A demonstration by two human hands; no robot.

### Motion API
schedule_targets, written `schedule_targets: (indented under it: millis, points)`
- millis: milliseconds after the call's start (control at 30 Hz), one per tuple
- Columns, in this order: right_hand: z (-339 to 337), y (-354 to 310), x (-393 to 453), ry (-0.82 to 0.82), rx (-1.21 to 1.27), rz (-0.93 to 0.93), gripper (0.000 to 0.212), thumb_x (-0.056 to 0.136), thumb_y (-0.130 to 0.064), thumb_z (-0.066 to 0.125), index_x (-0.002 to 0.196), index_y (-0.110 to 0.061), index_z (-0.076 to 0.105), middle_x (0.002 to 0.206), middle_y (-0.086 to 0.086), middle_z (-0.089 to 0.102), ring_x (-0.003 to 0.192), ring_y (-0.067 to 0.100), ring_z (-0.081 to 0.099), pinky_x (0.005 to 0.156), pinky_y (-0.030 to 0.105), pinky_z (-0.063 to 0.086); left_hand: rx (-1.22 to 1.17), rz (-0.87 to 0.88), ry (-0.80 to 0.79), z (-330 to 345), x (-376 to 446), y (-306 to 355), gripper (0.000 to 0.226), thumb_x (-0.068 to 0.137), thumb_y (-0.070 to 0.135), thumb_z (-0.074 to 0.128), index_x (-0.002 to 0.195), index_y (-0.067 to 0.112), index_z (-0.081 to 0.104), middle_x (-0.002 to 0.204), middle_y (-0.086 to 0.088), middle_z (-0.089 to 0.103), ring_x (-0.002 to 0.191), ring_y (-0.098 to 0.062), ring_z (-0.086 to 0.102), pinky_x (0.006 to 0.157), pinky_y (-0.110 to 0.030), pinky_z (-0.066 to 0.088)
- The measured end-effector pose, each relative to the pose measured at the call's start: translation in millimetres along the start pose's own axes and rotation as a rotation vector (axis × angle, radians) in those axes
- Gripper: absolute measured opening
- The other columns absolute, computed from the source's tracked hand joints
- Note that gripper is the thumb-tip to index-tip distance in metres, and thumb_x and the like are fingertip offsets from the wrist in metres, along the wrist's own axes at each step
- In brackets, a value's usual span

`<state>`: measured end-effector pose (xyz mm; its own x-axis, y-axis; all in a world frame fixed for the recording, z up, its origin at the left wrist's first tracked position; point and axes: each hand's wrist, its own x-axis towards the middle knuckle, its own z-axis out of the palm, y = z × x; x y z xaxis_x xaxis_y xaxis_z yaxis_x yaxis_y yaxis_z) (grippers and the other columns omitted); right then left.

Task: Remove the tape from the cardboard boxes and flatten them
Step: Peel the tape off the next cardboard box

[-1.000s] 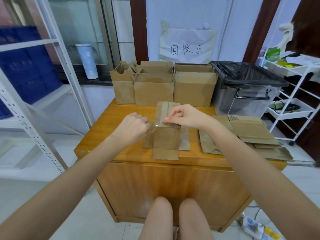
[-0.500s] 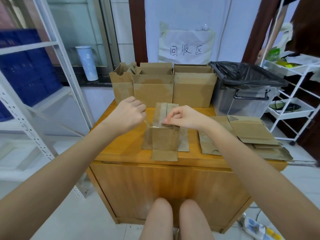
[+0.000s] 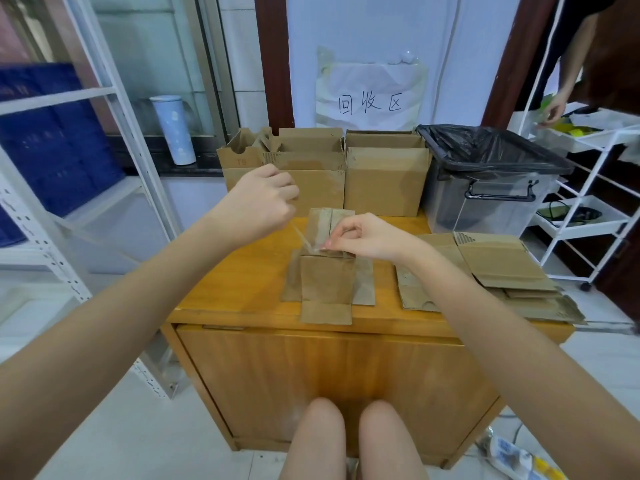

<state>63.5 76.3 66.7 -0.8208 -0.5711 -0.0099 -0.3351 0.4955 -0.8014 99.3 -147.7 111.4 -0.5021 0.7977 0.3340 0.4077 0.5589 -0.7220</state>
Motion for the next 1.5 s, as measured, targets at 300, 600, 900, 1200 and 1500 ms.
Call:
schedule_targets:
  millis: [300, 600, 900, 1200, 1500]
  points:
    - [0, -3, -7, 0.009, 0.014, 0.003, 0.026, 0.086, -0.035, 0.069, 0.099, -0.013, 0.069, 0.104, 0.005, 0.072, 0.103, 0.015, 0.065, 0.098, 0.029, 0.046, 0.036, 0.028, -0.058, -3, 22, -3, 0.022, 0.065, -0.002, 0.077, 0.054, 0.011, 0.063, 0.071, -0.008, 0.066, 0.071, -0.028, 0.063, 0.066, -0.038, 0.049]
    - [0, 3, -6, 0.033, 0.052, -0.032, 0.020, 0.094, -0.032, 0.059, 0.103, -0.016, 0.069, 0.105, 0.000, 0.072, 0.108, 0.013, 0.063, 0.105, 0.037, 0.043, -0.227, -0.227, -0.080, -11, 30, -6, 0.011, 0.069, 0.007, 0.069, 0.080, 0.008, 0.072, 0.082, -0.010, 0.069, 0.080, -0.033, 0.064, 0.070, -0.042, 0.050]
    - [0, 10, -4, 0.058, 0.123, -0.061, 0.026, 0.101, -0.025, 0.045, 0.106, -0.010, 0.066, 0.110, -0.001, 0.071, 0.111, 0.009, 0.062, 0.108, 0.035, 0.040, -1.402, -0.517, -0.529, -5, 7, -1, 0.054, 0.082, -0.006, 0.062, 0.126, 0.023, 0.051, 0.131, 0.007, 0.055, 0.116, 0.003, 0.053, 0.094, -0.006, 0.040]
    - [0, 8, -3, 0.092, 0.091, -0.031, 0.025, 0.101, -0.023, 0.045, 0.098, -0.016, 0.069, 0.110, -0.003, 0.067, 0.108, 0.009, 0.060, 0.106, 0.034, 0.042, -1.688, -0.745, -0.328, 10, 21, 35, 0.065, 0.068, 0.037, 0.082, 0.126, 0.023, 0.056, 0.114, 0.008, 0.067, 0.106, 0.001, 0.062, 0.093, -0.016, 0.047]
    - [0, 9, -1, 0.125, 0.159, 0.005, 0.023, 0.099, -0.026, 0.047, 0.089, -0.024, 0.068, 0.107, 0.000, 0.067, 0.108, 0.016, 0.060, 0.106, 0.041, 0.042, -1.386, -0.832, -0.197, 23, 34, 57, 0.050, 0.072, 0.022, 0.083, 0.117, 0.011, 0.065, 0.083, 0.008, 0.062, 0.073, -0.001, 0.056, 0.072, -0.012, 0.045]
